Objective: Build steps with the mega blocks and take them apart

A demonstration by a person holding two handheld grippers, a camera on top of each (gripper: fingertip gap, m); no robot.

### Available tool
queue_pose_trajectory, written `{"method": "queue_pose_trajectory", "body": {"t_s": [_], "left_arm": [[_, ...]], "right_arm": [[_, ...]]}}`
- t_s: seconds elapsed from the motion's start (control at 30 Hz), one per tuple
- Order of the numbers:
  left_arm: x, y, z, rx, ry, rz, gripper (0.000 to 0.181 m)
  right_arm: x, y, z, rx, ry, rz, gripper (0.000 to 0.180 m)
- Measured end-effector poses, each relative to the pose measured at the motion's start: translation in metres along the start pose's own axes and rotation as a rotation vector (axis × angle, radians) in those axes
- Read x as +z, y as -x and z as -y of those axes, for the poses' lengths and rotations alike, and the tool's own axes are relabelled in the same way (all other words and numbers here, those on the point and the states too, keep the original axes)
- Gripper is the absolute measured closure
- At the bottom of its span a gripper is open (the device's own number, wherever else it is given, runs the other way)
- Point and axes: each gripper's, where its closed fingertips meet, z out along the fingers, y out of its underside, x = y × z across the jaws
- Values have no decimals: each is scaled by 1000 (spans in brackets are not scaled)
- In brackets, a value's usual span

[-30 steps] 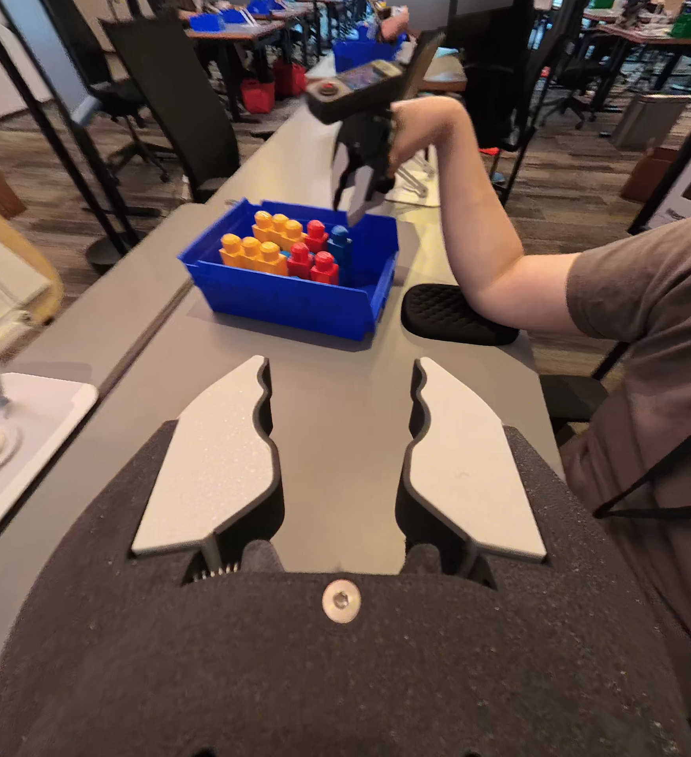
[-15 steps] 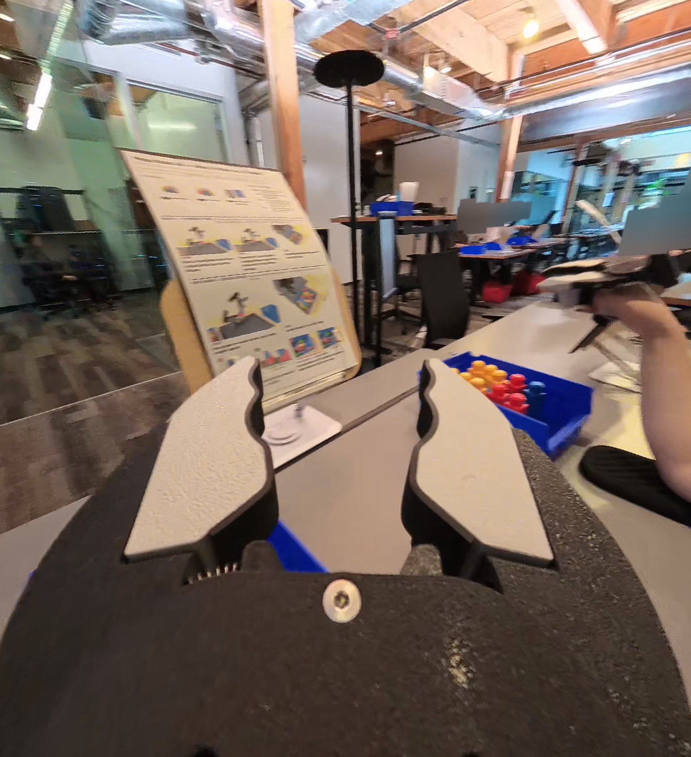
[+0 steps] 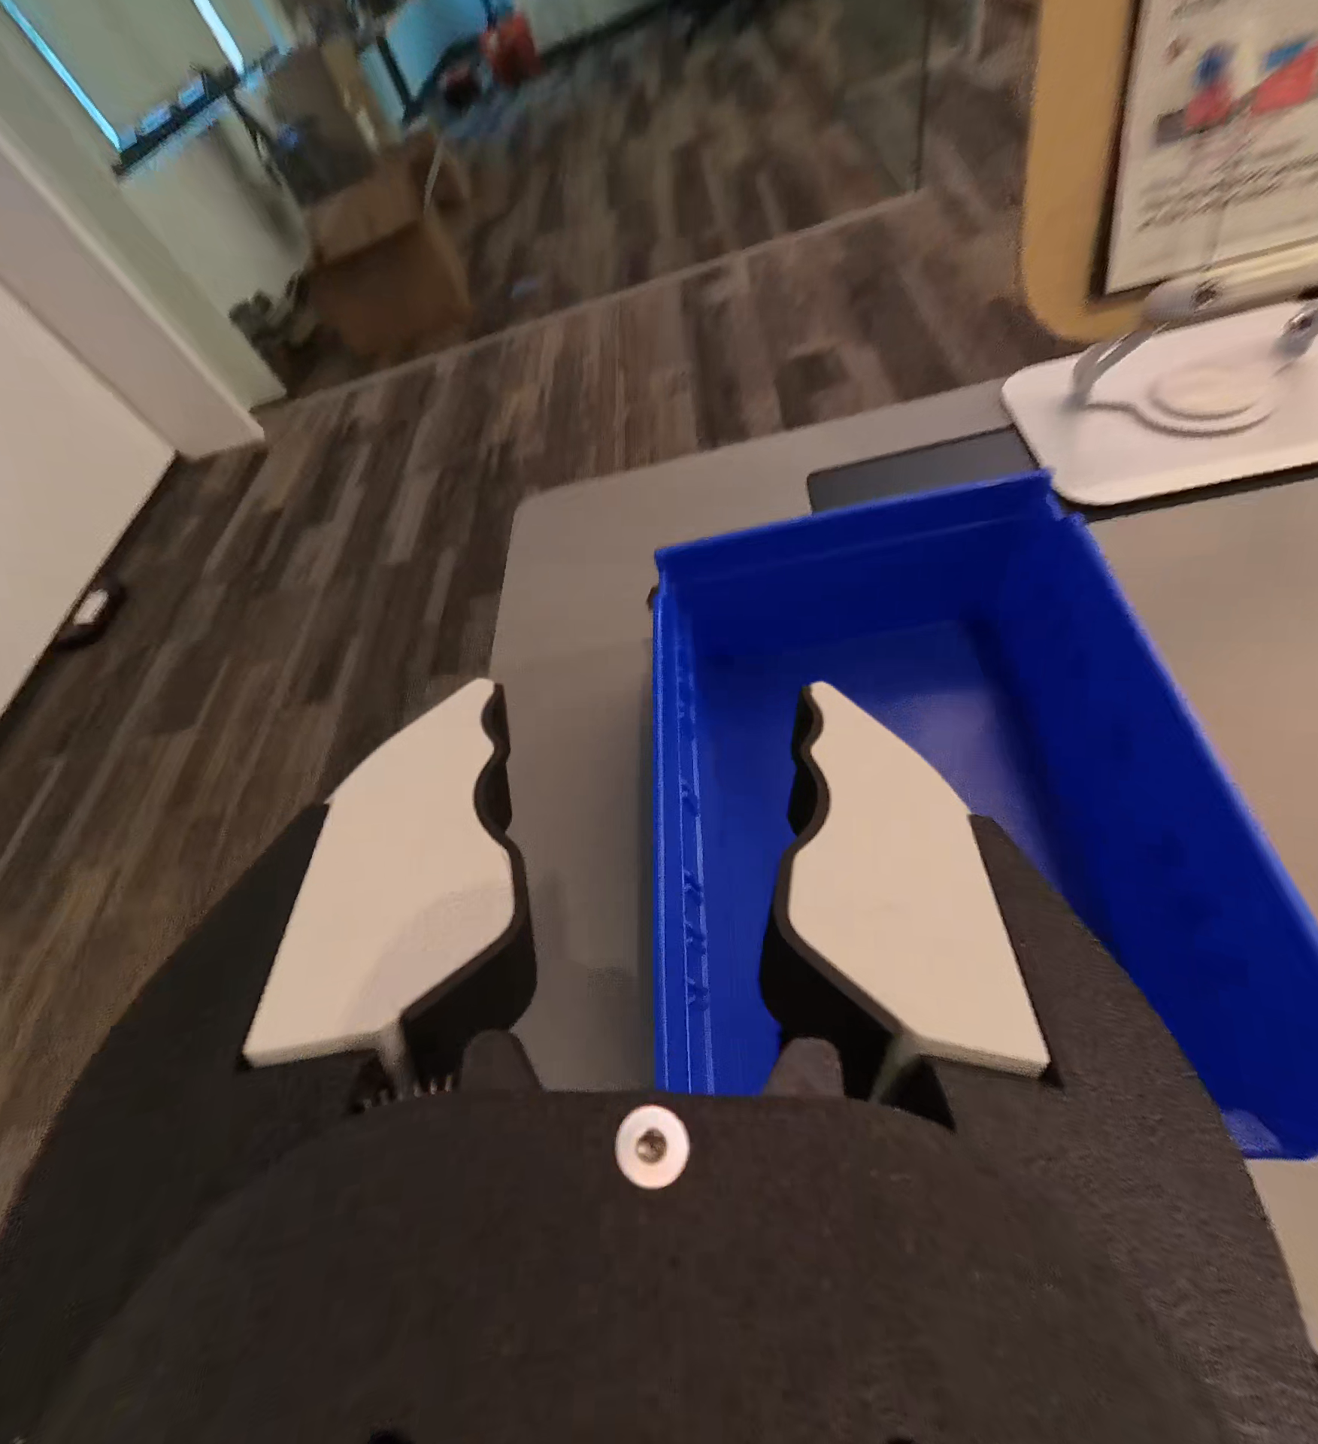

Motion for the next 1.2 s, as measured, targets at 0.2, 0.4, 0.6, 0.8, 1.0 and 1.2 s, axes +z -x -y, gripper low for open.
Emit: {"method": "queue_pose_trajectory", "body": {"t_s": [0.2,0.4,0.6,0.8,1.0,1.2], "left_arm": [[34,7,-54,-92,233,-36,106],[48,1,-100,-166,438,-131,110],[54,1,-114,-210,500,-138,122],[53,0,-138,-190,638,-119,127],[50,1,-157,-201,743,-111,135],[51,-1,-166,-220,793,-118,141]], "right_arm": [[-20,-79,-126,53,661,-334,92],[-31,-76,-180,214,919,-316,103],[-47,-67,-209,225,1113,-285,111],[-51,-61,-235,254,1233,-253,121],[-57,-58,-256,271,1331,-229,132],[-58,-48,-264,313,1375,-160,162]]}}
